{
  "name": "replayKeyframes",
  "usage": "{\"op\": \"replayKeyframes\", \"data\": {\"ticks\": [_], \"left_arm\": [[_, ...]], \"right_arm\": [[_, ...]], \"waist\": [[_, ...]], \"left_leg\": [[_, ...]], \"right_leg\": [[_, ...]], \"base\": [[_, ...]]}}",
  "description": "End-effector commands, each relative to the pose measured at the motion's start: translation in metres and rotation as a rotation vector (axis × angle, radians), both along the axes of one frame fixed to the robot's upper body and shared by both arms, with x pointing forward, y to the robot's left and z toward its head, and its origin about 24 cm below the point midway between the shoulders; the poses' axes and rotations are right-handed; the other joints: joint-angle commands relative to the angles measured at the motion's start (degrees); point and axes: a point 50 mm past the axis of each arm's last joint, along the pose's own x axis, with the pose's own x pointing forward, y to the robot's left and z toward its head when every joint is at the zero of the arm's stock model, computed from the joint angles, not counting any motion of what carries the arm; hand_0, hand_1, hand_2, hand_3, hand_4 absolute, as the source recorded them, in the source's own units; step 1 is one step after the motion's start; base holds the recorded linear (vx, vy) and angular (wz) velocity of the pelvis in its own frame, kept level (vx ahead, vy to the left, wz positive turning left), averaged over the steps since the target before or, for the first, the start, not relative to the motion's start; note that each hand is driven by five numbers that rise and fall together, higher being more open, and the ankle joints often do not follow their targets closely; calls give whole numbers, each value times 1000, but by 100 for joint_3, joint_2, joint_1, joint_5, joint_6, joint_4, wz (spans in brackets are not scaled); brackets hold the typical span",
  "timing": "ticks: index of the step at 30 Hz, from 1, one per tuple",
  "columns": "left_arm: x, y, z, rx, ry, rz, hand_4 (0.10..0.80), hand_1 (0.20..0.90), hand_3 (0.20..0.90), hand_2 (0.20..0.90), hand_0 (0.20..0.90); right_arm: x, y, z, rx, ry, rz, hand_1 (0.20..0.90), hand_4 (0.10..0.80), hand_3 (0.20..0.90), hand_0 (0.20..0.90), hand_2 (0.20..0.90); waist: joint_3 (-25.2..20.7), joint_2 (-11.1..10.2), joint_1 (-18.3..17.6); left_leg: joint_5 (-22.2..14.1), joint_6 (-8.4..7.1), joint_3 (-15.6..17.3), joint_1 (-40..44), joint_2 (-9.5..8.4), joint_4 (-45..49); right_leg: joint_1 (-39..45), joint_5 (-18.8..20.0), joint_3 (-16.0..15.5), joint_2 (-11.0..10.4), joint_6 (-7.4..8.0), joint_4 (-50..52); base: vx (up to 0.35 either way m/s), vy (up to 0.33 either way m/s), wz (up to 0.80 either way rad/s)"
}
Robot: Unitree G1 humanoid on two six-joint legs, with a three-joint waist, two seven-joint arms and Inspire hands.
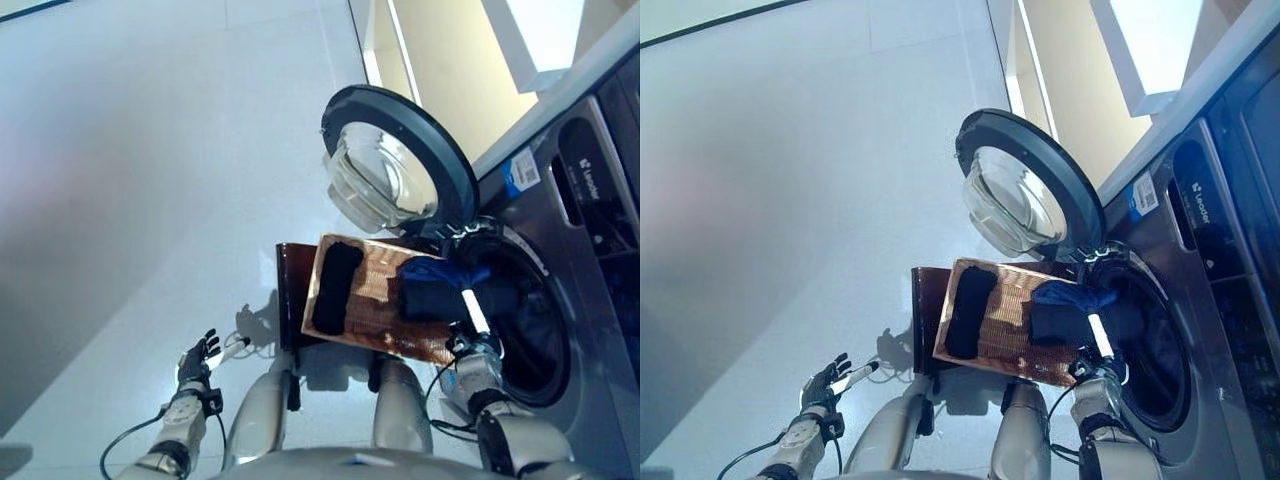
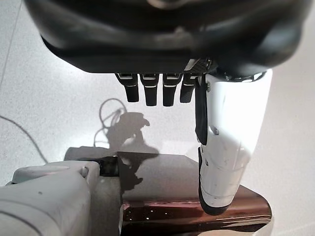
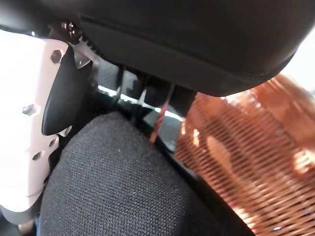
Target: Pick up the clothes and place them into the washing machine
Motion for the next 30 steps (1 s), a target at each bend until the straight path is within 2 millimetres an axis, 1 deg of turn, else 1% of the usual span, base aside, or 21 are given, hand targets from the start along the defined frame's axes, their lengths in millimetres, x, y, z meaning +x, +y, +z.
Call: {"op": "replayKeyframes", "data": {"ticks": [1, 5, 9, 13, 16, 19, 21, 22, 23, 25, 26, 29, 30], "left_arm": [[-2, 17, 4, 42, -32, 75, 800, 900, 900, 900, 900], [-2, 16, 4, 40, -33, 73, 800, 900, 900, 900, 900], [-2, 16, 4, 47, -37, 77, 800, 900, 900, 900, 900], [-3, 13, 3, 46, -31, 80, 800, 900, 900, 900, 900], [-5, 12, 2, 47, -25, 87, 800, 900, 900, 900, 900], [-4, 12, 2, 49, -30, 91, 800, 900, 900, 900, 900], [-4, 12, 3, 52, -32, 88, 800, 900, 900, 900, 900], [-4, 12, 3, 52, -32, 88, 800, 900, 900, 900, 900], [-4, 12, 3, 52, -36, 83, 800, 900, 900, 900, 900], [-4, 12, 3, 51, -37, 83, 800, 900, 900, 900, 900], [-4, 11, 3, 46, -44, 78, 800, 900, 900, 900, 900], [-6, 14, 3, 54, -41, 74, 800, 900, 900, 900, 900], [-8, 15, 3, 64, -33, 73, 800, 900, 900, 900, 900]], "right_arm": [[8, -16, 18, -48, -143, -126, 200, 300, 200, 200, 200], [5, -18, 16, -36, -141, -161, 200, 300, 200, 200, 200], [9, -21, 22, -20, -189, -221, 200, 300, 200, 200, 200], [-1, -25, 18, 31, -213, -378, 200, 300, 200, 200, 200], [-9, -25, 12, 55, -180, -444, 200, 300, 200, 200, 200], [-4, -23, 13, 51, -165, -422, 200, 300, 200, 200, 200], [6, -24, 22, 43, -202, -423, 200, 300, 200, 200, 200], [6, -24, 22, 43, -202, -423, 200, 300, 200, 200, 200], [13, -28, 30, 24, -229, -420, 200, 300, 200, 200, 200], [14, -28, 31, 23, -229, -420, 200, 300, 200, 200, 200], [24, -31, 42, -5, -258, -399, 200, 300, 200, 200, 200], [38, -34, 57, -47, -291, -367, 200, 300, 200, 200, 200], [42, -37, 64, -56, -309, -383, 200, 300, 200, 200, 200]], "waist": [[101, -133, -73], [91, -129, -99], [102, -128, -117], [95, -100, -130], [82, -93, -152], [97, -89, -178], [156, -50, -185], [152, -49, -181], [196, -19, -187], [195, -16, -182], [253, 8, -188], [299, 47, -177], [282, 66, -167]], "left_leg": [[-611, -467, -32, 91, 73, 629], [-631, -462, -28, 46, 68, 673], [-645, -455, -13, 8, 52, 698], [-667, -449, -15, -1, 45, 721], [-676, -442, -13, -20, 34, 738], [-698, -434, 8, -87, 31, 801], [-723, -422, 16, -183, 10, 900], [-732, -421, 21, -200, 12, 919], [-744, -420, 29, -244, 5, 966], [-753, -419, 35, -260, 8, 982], [-763, -413, 57, -320, 4, 1054], [-801, -406, 79, -439, 17, 1187], [-853, -411, 85, -487, 30, 1215]], "right_leg": [[588, 1225, 252, -211, 285, -1467], [558, 1234, 263, -228, 292, -1464], [524, 1240, 300, -232, 288, -1456], [517, 1226, 308, -245, 289, -1432], [505, 1225, 326, -243, 284, -1426], [413, 1226, 367, -248, 274, -1381], [320, 1216, 423, -253, 254, -1314], [302, 1212, 431, -253, 254, -1300], [249, 1202, 459, -248, 240, -1262], [230, 1197, 468, -246, 240, -1247], [154, 1203, 498, -244, 225, -1190], [2, 1187, 558, -231, 207, -1090], [-52, 1134, 589, -218, 202, -1045]], "base": [[0, 0, 0], [-1, 3, -3], [-5, 8, -5], [3, 4, -3], [0, 0, 0], [-12, 1, 0], [-51, 5, -2], [-56, 10, -5], [-35, 10, -9], [-32, 6, -6], [-40, 4, -1], [-17, -10, -3], [0, 0, 0]]}}
